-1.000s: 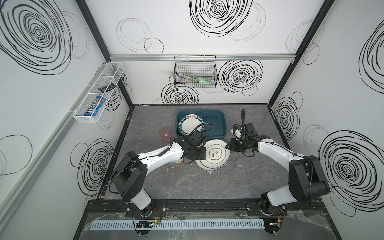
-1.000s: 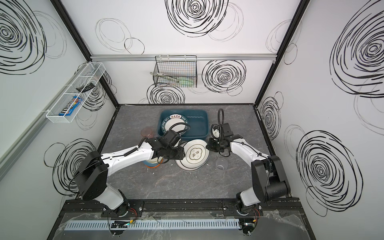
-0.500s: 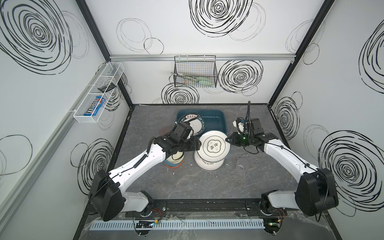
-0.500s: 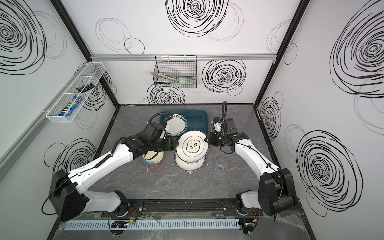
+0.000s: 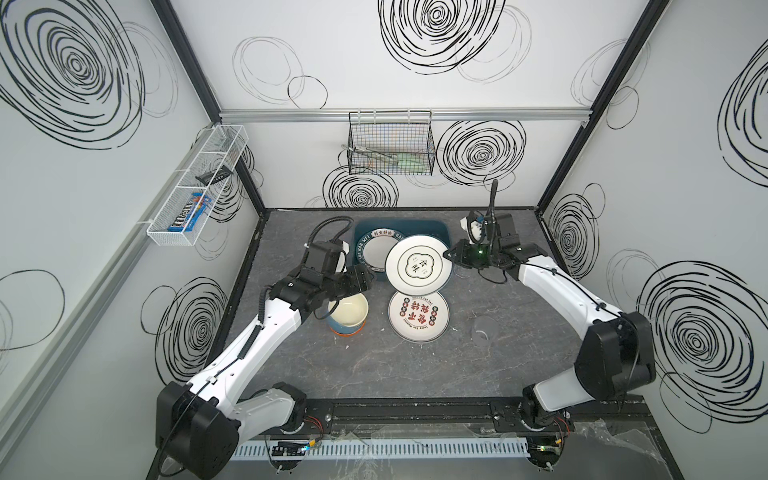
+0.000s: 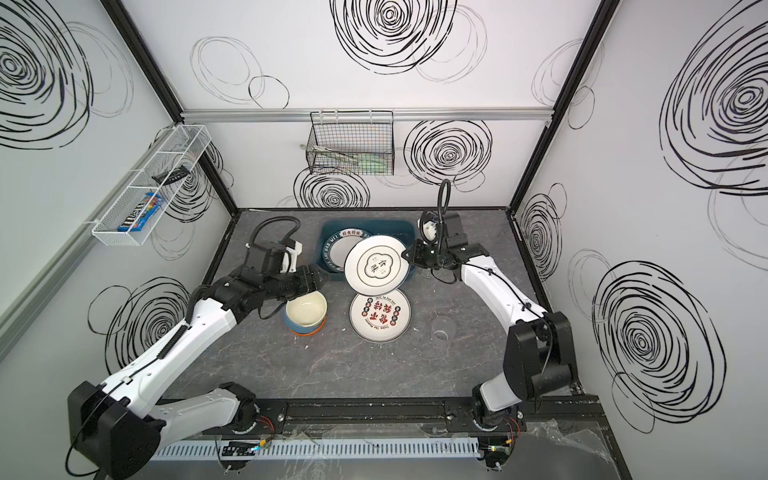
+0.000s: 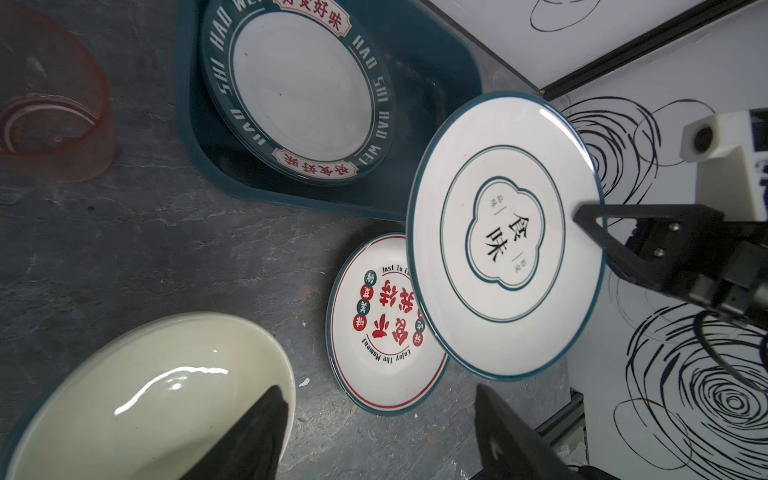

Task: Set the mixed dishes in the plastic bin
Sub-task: 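Carry the plate into the teal bin and lower it onto the plates there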

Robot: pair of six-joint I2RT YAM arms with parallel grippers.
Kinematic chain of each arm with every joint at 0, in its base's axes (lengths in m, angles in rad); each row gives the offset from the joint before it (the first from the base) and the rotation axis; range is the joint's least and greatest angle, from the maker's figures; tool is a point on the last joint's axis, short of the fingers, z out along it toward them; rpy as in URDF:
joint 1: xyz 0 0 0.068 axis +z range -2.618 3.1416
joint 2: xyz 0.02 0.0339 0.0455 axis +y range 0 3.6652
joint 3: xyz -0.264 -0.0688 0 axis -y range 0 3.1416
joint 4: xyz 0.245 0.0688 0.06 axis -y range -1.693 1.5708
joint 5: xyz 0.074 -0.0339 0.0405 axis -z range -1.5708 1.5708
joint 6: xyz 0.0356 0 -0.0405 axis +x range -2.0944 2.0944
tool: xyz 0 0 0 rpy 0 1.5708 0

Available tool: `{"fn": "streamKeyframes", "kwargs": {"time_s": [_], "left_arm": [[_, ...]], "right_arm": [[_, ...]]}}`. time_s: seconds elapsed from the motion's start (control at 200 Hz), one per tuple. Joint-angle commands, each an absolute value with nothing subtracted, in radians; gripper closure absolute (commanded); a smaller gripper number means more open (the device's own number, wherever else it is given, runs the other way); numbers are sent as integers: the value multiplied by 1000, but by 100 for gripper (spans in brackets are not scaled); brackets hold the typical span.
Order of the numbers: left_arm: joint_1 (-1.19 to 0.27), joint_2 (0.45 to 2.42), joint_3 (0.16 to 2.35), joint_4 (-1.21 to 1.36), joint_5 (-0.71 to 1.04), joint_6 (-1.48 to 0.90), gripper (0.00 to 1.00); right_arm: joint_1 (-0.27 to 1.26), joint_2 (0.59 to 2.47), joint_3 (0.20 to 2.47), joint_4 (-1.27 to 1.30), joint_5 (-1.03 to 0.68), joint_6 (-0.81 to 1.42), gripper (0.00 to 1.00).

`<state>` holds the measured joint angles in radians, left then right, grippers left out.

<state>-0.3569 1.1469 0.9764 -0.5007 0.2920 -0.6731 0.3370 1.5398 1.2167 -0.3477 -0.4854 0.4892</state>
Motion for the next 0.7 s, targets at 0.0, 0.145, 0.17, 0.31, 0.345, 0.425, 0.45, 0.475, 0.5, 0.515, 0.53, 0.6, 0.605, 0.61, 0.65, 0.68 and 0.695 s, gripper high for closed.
{"fn": "streamKeyframes", "kwargs": {"time_s": [0.0,0.145,0.17,0.31,0.345,0.425,0.45,0.475,0.5,0.515,0.53,0.6,0.605,0.61,0.65,0.68,0.695], "left_arm": [[-303,1112,957,-498,353,-647,24],[-257,1091,945,-509,377,-636,24],[-251,1088,942,-510,379,-634,24],[-220,1077,920,-515,393,-627,24],[-213,1075,913,-517,396,-626,24],[-200,1071,898,-515,405,-624,24],[-197,1070,892,-514,406,-624,24],[-194,1070,888,-514,408,-624,24],[-191,1067,884,-512,410,-624,24],[-188,1066,882,-513,412,-624,24],[-186,1067,880,-512,413,-624,24],[-175,1065,873,-511,419,-624,24],[-175,1065,873,-511,419,-624,24],[-175,1065,872,-512,419,-623,24],[-170,1065,870,-513,420,-621,24],[-167,1066,868,-514,423,-620,24],[-166,1066,868,-514,425,-620,24]], "right_arm": [[354,1613,1308,-288,-471,541,100],[364,1745,1414,-273,-444,574,100],[366,1768,1435,-272,-443,580,100],[381,1895,1547,-271,-404,601,100],[384,1927,1577,-272,-394,604,100],[392,2000,1648,-283,-380,611,100],[394,2021,1667,-286,-377,616,100],[395,2044,1694,-290,-375,619,100],[396,2065,1716,-293,-373,622,100],[398,2077,1727,-294,-370,625,100],[397,2088,1738,-296,-368,627,100],[402,2137,1789,-298,-357,637,100],[404,2141,1793,-299,-357,638,100],[404,2144,1796,-300,-357,639,100],[406,2171,1825,-303,-355,645,100],[408,2192,1850,-311,-352,648,100],[409,2202,1861,-314,-350,647,100]]}}
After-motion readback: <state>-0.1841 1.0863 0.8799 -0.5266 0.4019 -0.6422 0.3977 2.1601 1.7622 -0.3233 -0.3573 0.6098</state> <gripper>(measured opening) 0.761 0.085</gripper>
